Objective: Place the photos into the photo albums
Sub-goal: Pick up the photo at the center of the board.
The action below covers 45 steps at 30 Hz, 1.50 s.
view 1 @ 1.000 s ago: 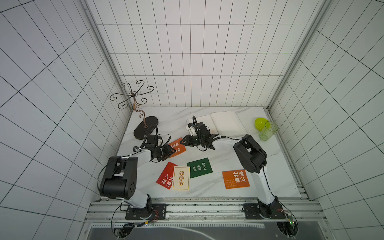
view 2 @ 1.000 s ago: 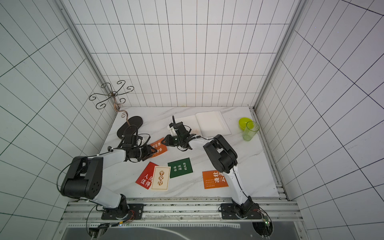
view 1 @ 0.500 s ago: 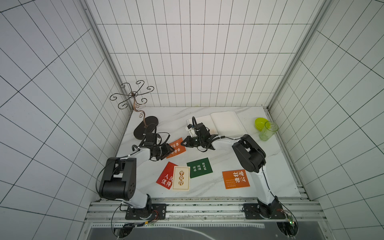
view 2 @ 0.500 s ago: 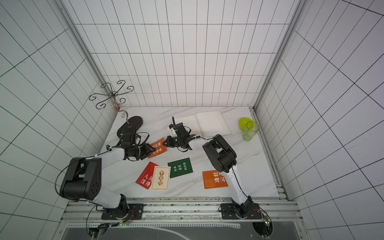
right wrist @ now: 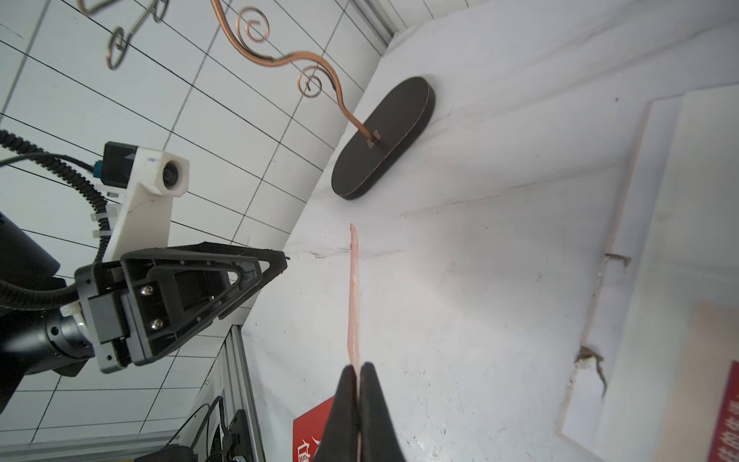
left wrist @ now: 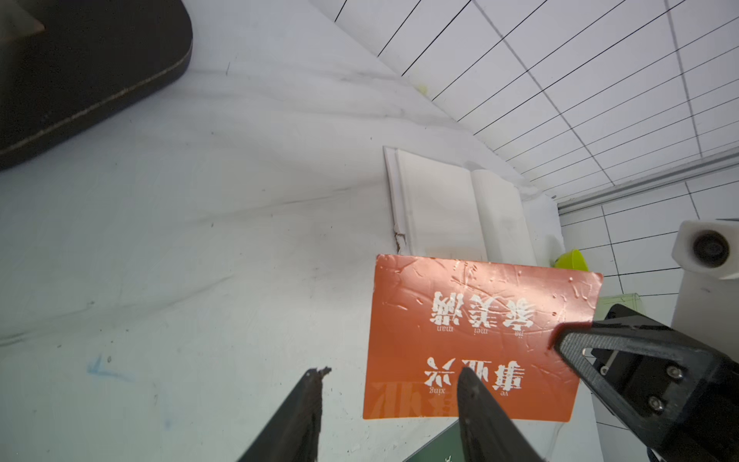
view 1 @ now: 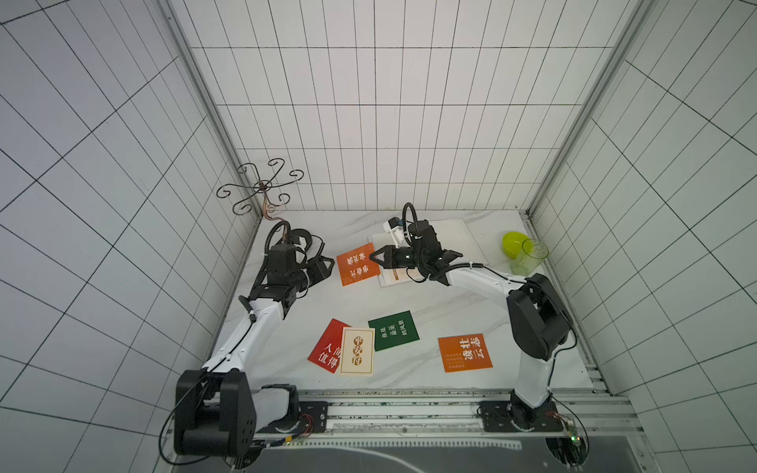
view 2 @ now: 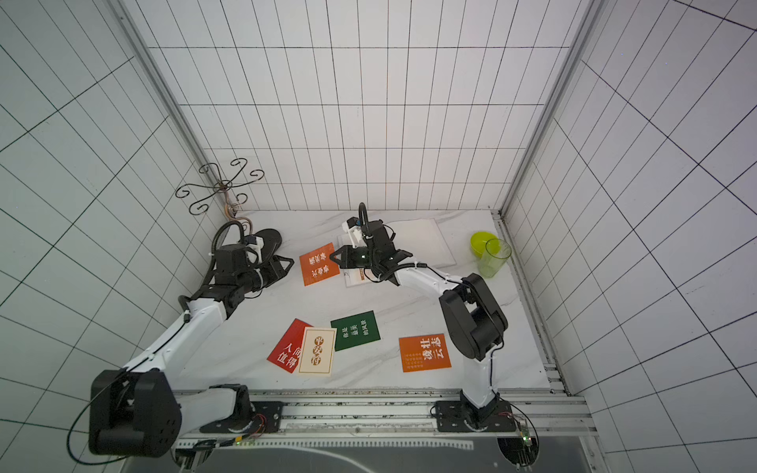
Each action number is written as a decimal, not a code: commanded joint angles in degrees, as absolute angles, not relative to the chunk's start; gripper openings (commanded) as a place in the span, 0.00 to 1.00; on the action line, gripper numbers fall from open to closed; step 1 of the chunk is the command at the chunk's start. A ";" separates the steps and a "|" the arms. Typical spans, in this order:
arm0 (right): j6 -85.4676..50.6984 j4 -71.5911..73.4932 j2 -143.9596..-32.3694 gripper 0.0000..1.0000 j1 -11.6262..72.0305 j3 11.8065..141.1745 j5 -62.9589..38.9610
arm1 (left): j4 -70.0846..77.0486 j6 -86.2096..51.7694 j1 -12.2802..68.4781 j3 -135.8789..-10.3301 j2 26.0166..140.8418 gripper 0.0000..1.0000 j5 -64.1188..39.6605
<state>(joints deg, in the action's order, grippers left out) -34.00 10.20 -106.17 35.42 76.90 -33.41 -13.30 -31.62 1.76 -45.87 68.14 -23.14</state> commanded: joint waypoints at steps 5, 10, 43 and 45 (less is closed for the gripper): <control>-32.63 18.88 -97.09 0.00 27.96 67.64 -39.20 | -1.08 -30.52 2.24 -47.99 65.21 0.57 -33.28; -31.54 25.21 -90.91 0.00 24.32 63.73 -42.99 | 3.05 -26.71 8.09 -48.78 64.08 0.62 -35.88; -34.50 43.85 -79.11 0.02 23.91 56.86 -57.63 | 30.62 -37.78 16.86 -50.15 67.71 0.00 -59.45; -34.73 43.62 -79.02 0.13 23.92 57.22 -57.65 | 31.71 -37.84 17.54 -49.76 66.82 0.00 -59.44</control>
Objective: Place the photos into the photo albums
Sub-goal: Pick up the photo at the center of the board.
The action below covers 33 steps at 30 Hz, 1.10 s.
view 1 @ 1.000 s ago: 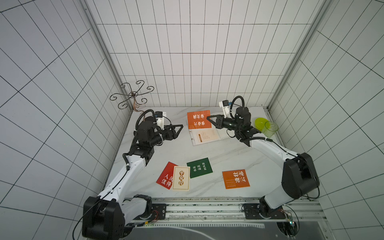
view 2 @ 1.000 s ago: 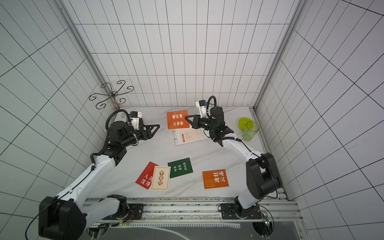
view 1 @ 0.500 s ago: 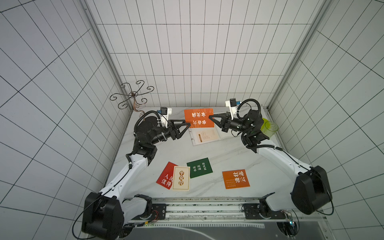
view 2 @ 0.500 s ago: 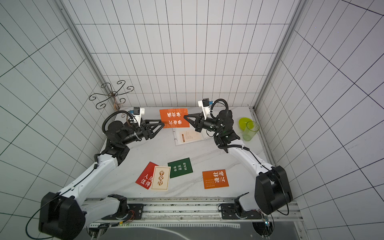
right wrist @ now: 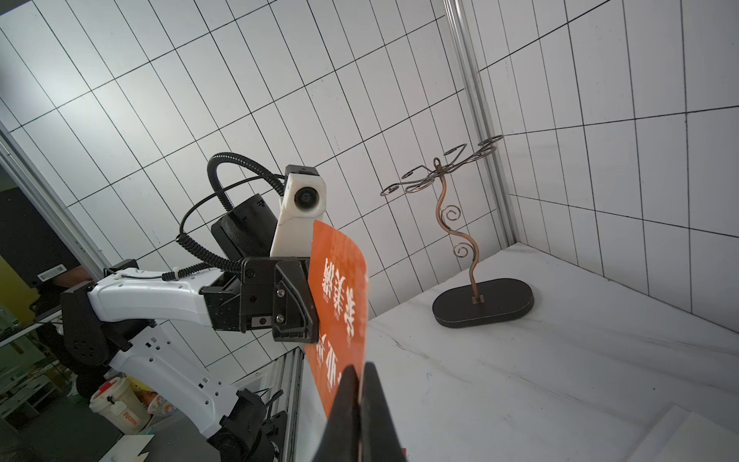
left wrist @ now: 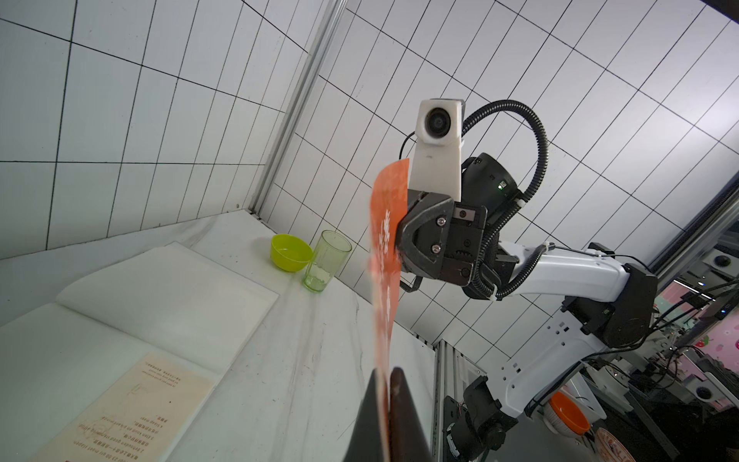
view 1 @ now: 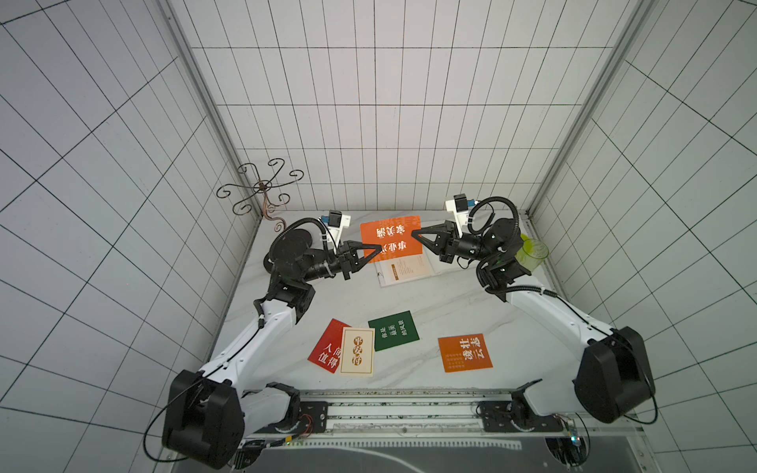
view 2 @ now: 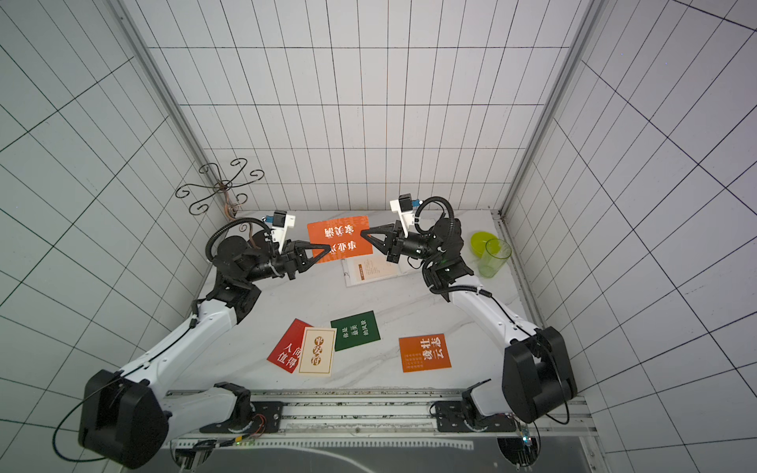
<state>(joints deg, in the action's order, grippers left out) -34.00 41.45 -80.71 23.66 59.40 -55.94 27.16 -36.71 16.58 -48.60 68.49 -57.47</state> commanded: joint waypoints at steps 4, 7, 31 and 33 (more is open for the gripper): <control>-33.13 40.45 -78.10 0.25 23.95 58.06 -57.68 | 31.86 -36.96 19.66 -50.00 66.67 0.00 -59.82; -32.09 39.90 -77.02 0.35 24.00 57.27 -57.63 | 30.94 -35.85 21.63 -51.12 67.15 0.00 -61.82; -29.88 40.61 -75.32 0.00 26.46 58.54 -63.81 | 17.36 -23.59 22.24 -52.82 61.09 0.00 -56.38; -29.77 40.60 -75.15 0.00 26.46 58.54 -63.49 | 14.92 -22.07 22.23 -53.38 61.17 0.02 -54.10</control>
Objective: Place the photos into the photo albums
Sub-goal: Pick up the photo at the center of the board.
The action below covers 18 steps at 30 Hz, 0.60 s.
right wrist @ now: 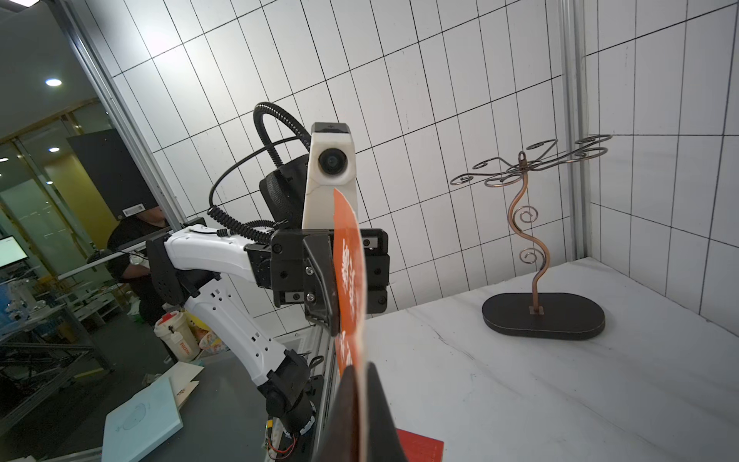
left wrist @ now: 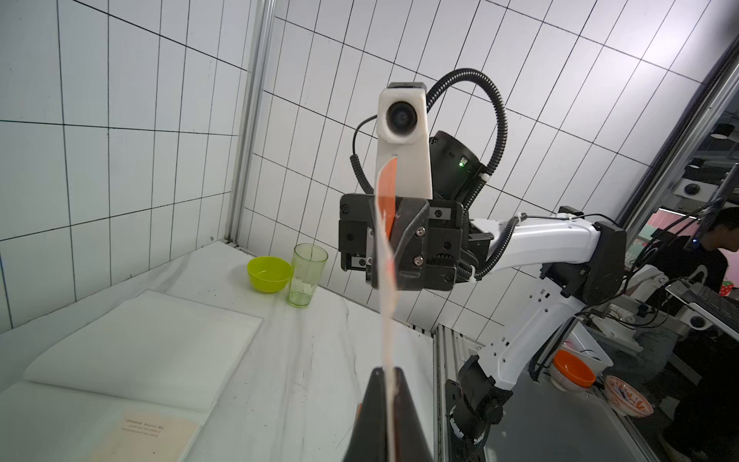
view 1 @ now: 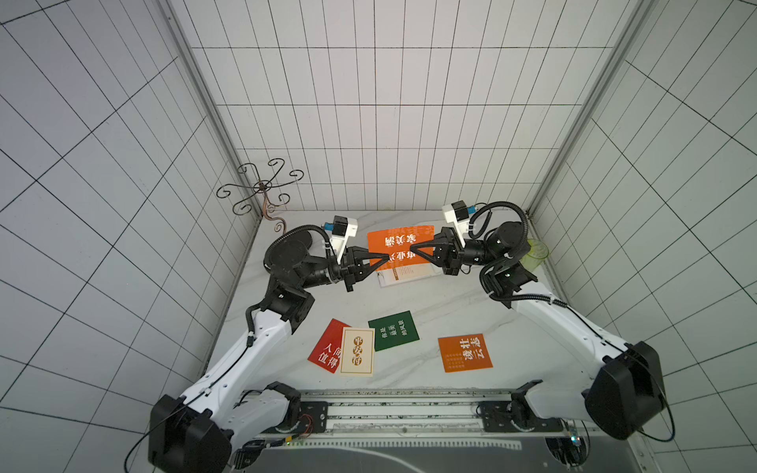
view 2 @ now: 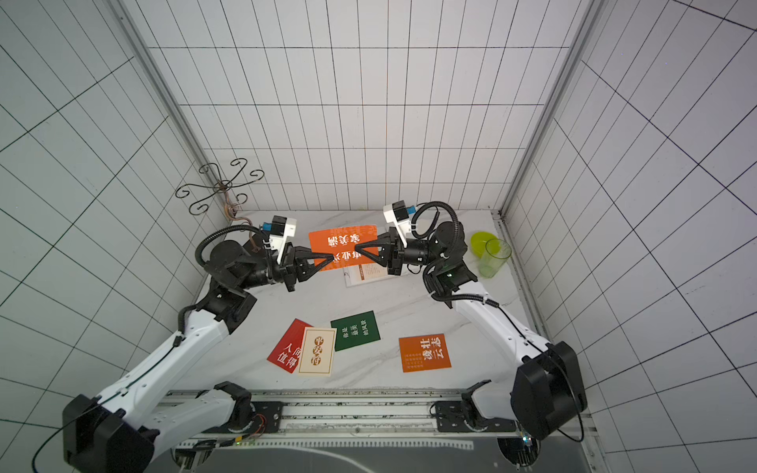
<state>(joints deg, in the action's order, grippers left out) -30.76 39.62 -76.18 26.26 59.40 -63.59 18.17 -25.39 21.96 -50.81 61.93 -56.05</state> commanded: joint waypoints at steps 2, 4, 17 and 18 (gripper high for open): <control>-29.72 40.47 -74.95 0.00 26.29 58.49 -62.53 | 11.73 -20.13 22.15 -54.24 61.46 0.35 -51.76; -29.33 38.96 -74.71 0.00 25.61 58.52 -59.72 | 9.08 -18.59 22.15 -54.99 61.52 0.54 -49.65; -27.84 28.19 -88.80 0.00 13.39 64.88 -38.33 | -1.77 -21.95 22.15 -60.51 75.36 0.57 -17.22; -28.31 25.89 -91.63 0.00 12.03 67.12 -37.99 | -2.39 -22.37 22.13 -61.74 77.62 0.57 -16.41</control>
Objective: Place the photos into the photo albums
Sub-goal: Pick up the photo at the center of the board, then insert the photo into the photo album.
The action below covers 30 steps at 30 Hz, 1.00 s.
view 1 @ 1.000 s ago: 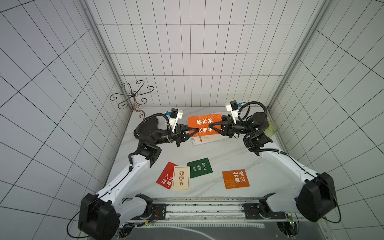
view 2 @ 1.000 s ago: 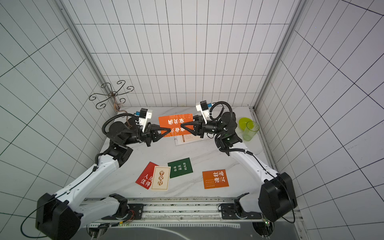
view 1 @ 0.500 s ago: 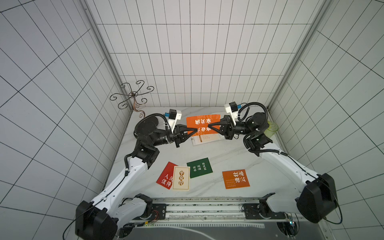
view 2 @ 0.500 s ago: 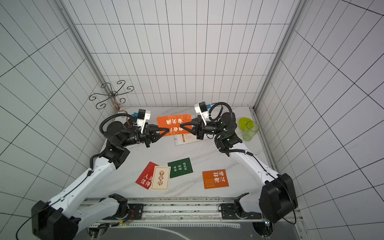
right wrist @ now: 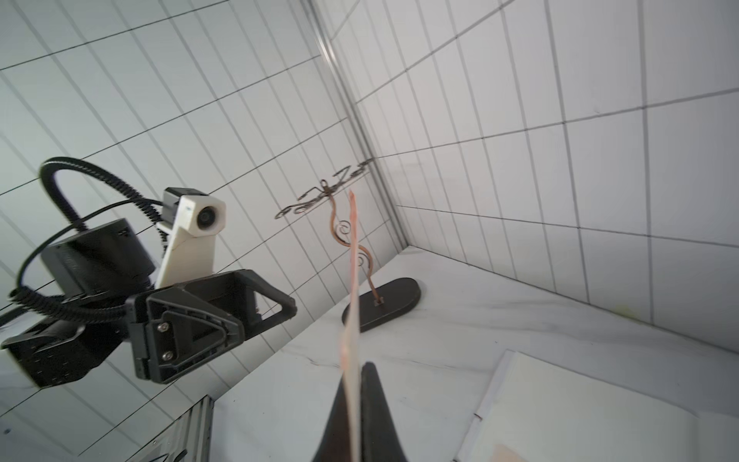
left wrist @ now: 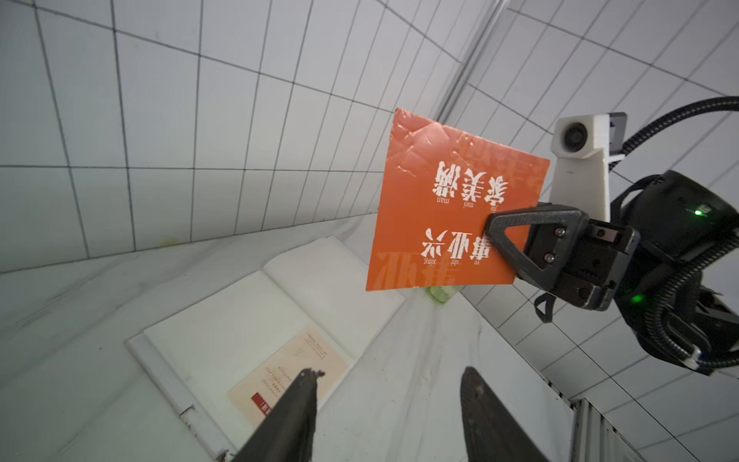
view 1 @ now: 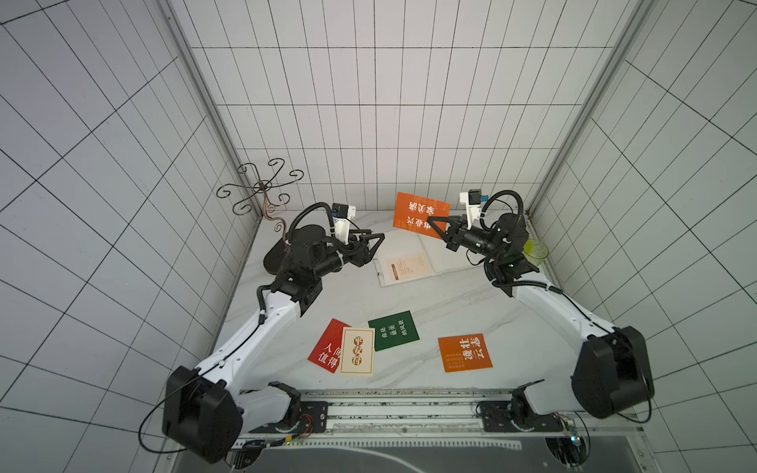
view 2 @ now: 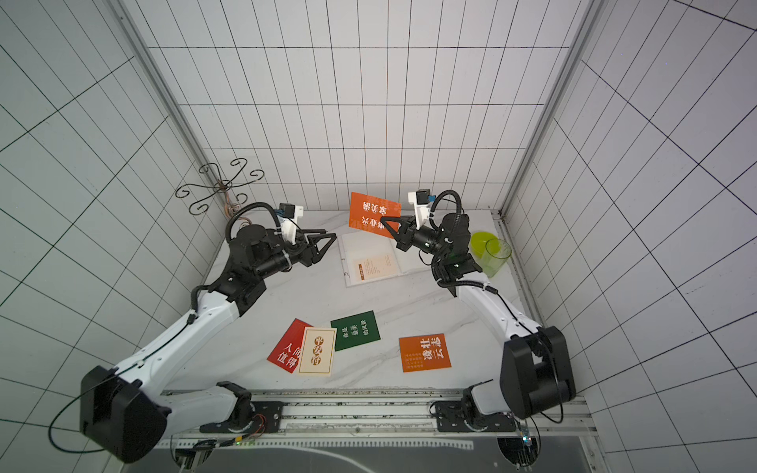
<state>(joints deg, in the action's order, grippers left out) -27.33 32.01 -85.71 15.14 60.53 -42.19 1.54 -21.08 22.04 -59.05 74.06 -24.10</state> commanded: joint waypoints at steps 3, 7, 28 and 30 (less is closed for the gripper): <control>-28.90 20.12 -98.74 0.00 8.77 72.88 -37.80 | -4.13 -22.84 22.24 -65.67 83.66 0.57 -15.57; -27.92 16.52 -105.22 0.00 6.44 77.59 -37.04 | -5.96 -22.91 22.59 -71.37 91.15 0.57 -15.81; -16.00 -8.71 -133.37 0.00 3.64 114.16 -34.77 | -18.80 -22.37 27.56 -111.31 133.67 0.54 -17.25; -16.00 -9.30 -134.10 0.00 3.67 114.60 -35.36 | -20.64 -22.37 27.60 -113.56 136.17 0.54 -17.10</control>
<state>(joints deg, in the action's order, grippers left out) -17.21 -6.02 -132.97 4.10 107.79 -33.12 -16.78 -22.52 27.44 -110.52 133.47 -16.60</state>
